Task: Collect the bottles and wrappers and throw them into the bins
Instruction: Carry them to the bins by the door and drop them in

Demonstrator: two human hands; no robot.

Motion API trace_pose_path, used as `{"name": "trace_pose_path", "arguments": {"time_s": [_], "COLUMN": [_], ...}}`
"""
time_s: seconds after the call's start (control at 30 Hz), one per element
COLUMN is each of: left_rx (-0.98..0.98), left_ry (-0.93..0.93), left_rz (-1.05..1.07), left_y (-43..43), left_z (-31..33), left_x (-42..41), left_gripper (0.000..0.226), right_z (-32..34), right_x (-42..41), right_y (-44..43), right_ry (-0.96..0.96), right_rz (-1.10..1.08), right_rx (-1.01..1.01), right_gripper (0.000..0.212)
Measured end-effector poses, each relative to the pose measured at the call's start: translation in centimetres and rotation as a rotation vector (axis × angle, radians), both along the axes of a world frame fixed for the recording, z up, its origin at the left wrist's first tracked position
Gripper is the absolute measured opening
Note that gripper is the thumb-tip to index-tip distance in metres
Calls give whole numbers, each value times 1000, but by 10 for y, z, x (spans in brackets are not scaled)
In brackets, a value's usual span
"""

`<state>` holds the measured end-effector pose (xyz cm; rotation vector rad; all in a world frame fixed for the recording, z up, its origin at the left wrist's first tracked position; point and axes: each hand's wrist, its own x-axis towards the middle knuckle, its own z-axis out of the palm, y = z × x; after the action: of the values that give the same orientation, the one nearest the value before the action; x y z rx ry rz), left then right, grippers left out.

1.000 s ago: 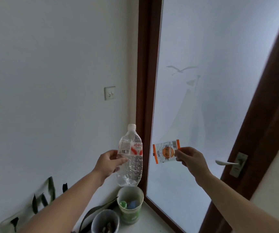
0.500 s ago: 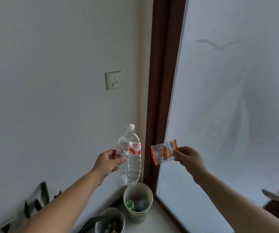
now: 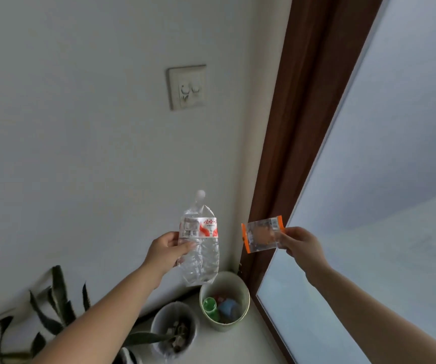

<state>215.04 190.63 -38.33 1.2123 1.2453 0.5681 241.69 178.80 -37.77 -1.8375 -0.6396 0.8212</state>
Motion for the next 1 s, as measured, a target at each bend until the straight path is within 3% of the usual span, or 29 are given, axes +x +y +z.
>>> {"name": "trace_pose_path", "arguments": {"time_s": [0.23,0.67,1.0], "left_rx": [-112,-348,-449], "left_ry": [69,240,304], "left_rz": [60,55,-25], "left_y": [28,35,29], "left_z": [-80,-285,-403], "left_x": [-5,-25,-23], "left_gripper": [25,26,17], "right_z": [-92,-314,-432], "right_x": [3,-43,-44], "right_y": [31,28,18], "right_ry": [96,271,464], "right_rz": [-5,-91,-227], "right_rx": [-140,-352,-416], "right_gripper": [9,5,15]}}
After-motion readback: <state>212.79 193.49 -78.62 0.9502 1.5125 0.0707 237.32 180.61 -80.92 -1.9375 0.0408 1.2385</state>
